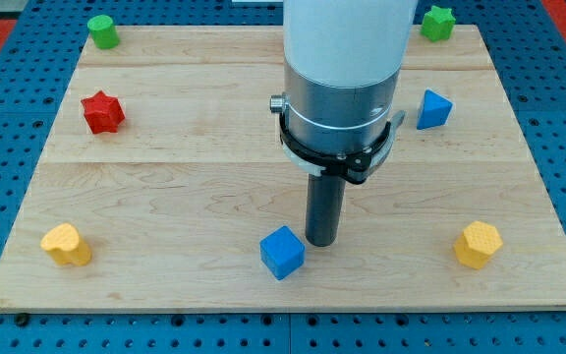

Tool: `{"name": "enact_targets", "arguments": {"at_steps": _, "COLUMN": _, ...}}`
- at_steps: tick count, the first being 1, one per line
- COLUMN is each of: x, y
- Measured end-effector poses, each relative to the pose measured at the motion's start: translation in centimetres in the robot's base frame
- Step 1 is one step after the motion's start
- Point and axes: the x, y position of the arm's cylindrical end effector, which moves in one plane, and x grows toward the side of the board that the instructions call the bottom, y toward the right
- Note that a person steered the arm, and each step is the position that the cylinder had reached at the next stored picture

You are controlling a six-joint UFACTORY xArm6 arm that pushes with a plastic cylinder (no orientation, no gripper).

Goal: Push the yellow hexagon diagonally to the top right side of the blue cube

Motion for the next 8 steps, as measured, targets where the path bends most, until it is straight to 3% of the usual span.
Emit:
{"name": "enact_targets", "arguments": {"at_steps": 2, "x": -0.8, "y": 2.8}}
{"name": "enact_targets", "arguments": {"at_steps": 4, "x": 3.3, "y": 5.1}}
{"name": "enact_targets", "arguments": {"at_steps": 6, "x": 6.0, "y": 15.1}}
{"name": "enact_targets", "arguments": {"at_steps": 8, "x": 5.4, "y": 18.6}}
